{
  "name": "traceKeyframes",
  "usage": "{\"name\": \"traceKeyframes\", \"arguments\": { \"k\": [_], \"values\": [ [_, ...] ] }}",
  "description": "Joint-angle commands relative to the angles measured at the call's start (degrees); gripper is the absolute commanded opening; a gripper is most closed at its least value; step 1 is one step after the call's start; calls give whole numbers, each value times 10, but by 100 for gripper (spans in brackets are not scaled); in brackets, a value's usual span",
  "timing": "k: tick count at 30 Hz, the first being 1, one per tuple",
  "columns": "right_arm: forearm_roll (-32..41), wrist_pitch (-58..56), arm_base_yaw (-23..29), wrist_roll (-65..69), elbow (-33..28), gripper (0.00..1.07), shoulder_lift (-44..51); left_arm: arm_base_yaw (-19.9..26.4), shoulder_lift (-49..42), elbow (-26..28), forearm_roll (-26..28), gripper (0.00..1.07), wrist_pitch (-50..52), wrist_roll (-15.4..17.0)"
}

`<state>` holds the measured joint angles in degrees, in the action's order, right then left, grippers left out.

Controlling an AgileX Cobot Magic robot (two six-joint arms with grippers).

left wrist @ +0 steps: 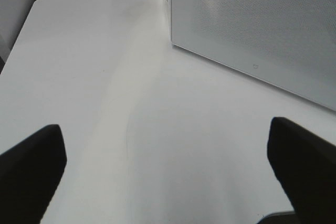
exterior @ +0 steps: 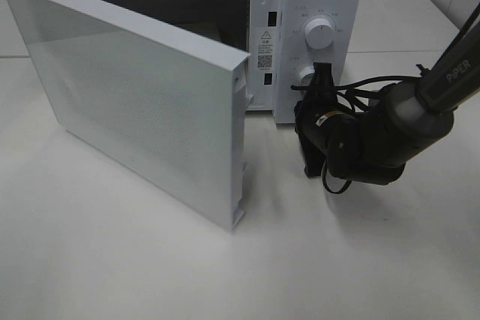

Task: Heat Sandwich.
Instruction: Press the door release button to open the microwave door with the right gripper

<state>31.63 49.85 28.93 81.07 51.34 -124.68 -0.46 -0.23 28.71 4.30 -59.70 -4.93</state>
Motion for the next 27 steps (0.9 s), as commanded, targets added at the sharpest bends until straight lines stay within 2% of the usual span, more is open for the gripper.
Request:
{"name": "traceKeyframes", "arguments": {
  "k": [1, 23, 27],
  "values": [
    [-21, 96, -16, -12, 41, 0, 6, 1, -13, -2, 4, 103, 9, -1],
    [-38, 23, -16, -6, 37, 1, 22, 1, -13, -2, 5, 103, 9, -1],
    [-37, 13, -16, -13, 14, 1, 37, 1, -13, -2, 4, 103, 9, -1]
  ]
}}
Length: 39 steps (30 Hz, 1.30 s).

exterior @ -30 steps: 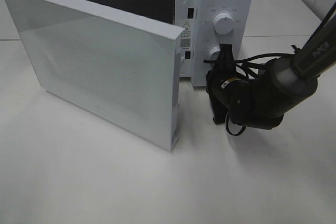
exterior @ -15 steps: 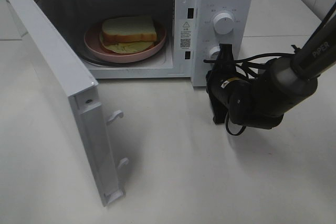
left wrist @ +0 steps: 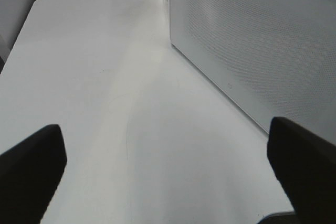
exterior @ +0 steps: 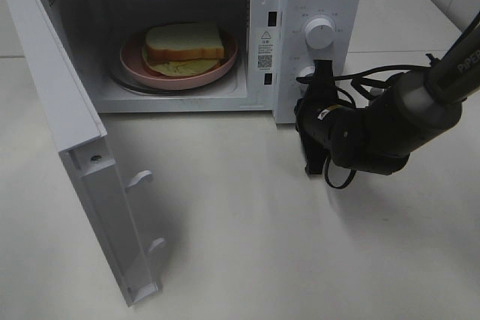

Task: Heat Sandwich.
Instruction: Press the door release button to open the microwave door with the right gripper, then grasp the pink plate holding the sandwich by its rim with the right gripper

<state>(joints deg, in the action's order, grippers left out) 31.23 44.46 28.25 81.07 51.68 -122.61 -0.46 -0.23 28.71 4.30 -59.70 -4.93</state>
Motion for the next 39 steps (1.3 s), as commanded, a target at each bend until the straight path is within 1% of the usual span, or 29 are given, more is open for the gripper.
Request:
{"name": "traceKeyframes", "arguments": {
  "k": [1, 5, 12, 14, 18, 22, 23, 26, 27, 28, 29, 32, 34, 37, 39],
  "values": [
    [-33, 66, -9, -13, 10, 1, 16, 1, -13, -2, 4, 103, 9, -1],
    [-45, -14, -9, -2, -10, 1, 37, 1, -13, -2, 4, 103, 9, -1],
    [-58, -66, -9, -7, -44, 2, 74, 1, -13, -2, 5, 103, 9, -1],
    [-58, -101, -9, -28, -60, 2, 96, 1, -13, -2, 4, 103, 9, -1],
    [-58, -119, -9, -62, -77, 2, 117, 1, -13, -2, 4, 103, 9, -1],
    [-60, -174, -9, -102, -96, 3, 158, 1, -13, -2, 4, 103, 9, -1],
    [-66, -213, -9, -127, -102, 3, 177, 1, -13, -2, 4, 103, 9, -1],
    [-73, -250, -9, -160, -104, 3, 197, 1, -13, -2, 4, 103, 9, -1],
    [-73, -271, -9, -184, -104, 3, 206, 1, -13, -2, 4, 103, 9, -1],
    [-73, -306, -9, -235, -104, 3, 226, 1, -13, -2, 4, 103, 9, -1],
    [-73, -306, -9, -235, -104, 3, 226, 1, -13, -2, 4, 103, 9, -1],
    [-73, -377, -9, -324, -104, 3, 262, 1, -13, -2, 4, 103, 9, -1],
    [-73, -392, -9, -344, -104, 3, 270, 1, -13, -2, 4, 103, 9, -1],
    [-73, -452, -9, -420, -103, 4, 305, 1, -13, -2, 4, 103, 9, -1],
    [-73, -468, -9, -434, -103, 4, 311, 1, -13, -2, 4, 103, 9, -1]
  ]
}}
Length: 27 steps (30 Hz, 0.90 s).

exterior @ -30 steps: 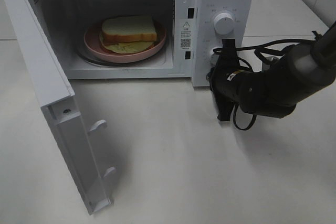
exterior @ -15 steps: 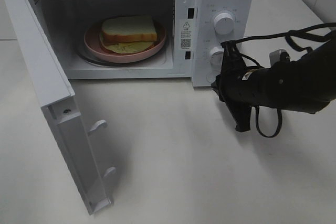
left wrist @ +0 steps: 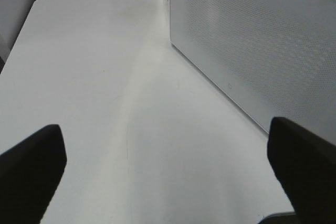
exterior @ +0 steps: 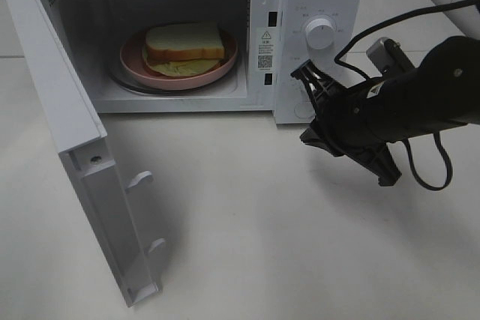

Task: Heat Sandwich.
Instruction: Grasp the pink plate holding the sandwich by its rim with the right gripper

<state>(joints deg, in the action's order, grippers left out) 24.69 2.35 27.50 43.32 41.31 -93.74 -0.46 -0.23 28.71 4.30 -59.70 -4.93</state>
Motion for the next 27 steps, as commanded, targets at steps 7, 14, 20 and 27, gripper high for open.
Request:
{"name": "traceKeyframes", "arguments": {
  "k": [7, 14, 20, 27],
  "values": [
    [-21, -155, -1, -179, 1, 6, 73, 1, -13, -2, 4, 103, 9, -1],
    [-22, -230, -1, -304, 1, 8, 100, 1, -13, -2, 4, 103, 9, -1],
    [-22, -297, -1, -467, 1, 9, 113, 1, -13, -2, 5, 103, 9, -1],
    [-22, -333, -1, -716, 1, 11, 113, 1, -13, -2, 4, 103, 9, -1]
  ]
}}
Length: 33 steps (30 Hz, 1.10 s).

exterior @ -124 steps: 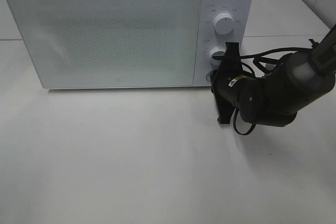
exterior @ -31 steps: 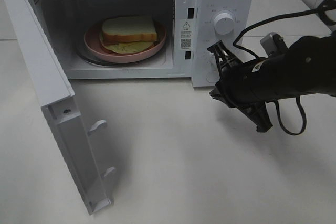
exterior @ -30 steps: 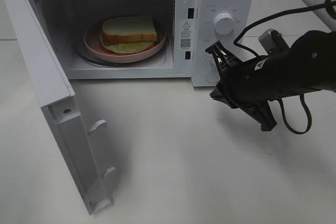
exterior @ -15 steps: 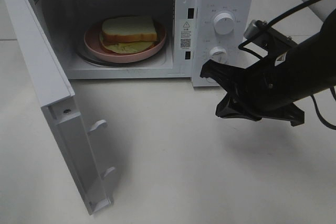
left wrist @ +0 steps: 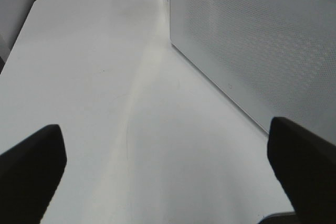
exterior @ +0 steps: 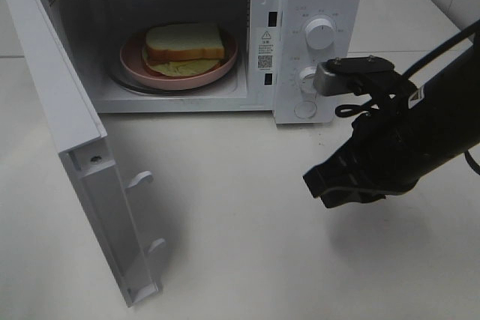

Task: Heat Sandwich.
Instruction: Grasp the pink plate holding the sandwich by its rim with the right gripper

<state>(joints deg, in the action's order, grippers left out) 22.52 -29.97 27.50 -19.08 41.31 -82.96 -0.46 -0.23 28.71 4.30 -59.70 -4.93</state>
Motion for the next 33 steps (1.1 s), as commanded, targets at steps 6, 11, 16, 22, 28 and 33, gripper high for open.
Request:
{"name": "traceKeyframes", "arguments": {
  "k": [6, 11, 16, 22, 28, 33],
  "values": [
    [-5, -10, -1, -258, 1, 12, 7, 1, -13, -2, 4, 103, 9, -1],
    [-26, -9, -1, -408, 1, 13, 7, 1, -13, -2, 4, 103, 9, -1],
    [-29, -9, -1, -539, 1, 14, 7, 1, -13, -2, 4, 103, 9, -1],
    [-30, -5, -1, -653, 1, 16, 7, 1, -13, -2, 4, 103, 9, -1],
    [-30, 30, -1, -669, 1, 37, 7, 1, -13, -2, 4, 103, 9, -1],
    [-30, 49, -1, -663, 1, 60, 7, 1, -13, -2, 4, 103, 9, -1]
  ]
}}
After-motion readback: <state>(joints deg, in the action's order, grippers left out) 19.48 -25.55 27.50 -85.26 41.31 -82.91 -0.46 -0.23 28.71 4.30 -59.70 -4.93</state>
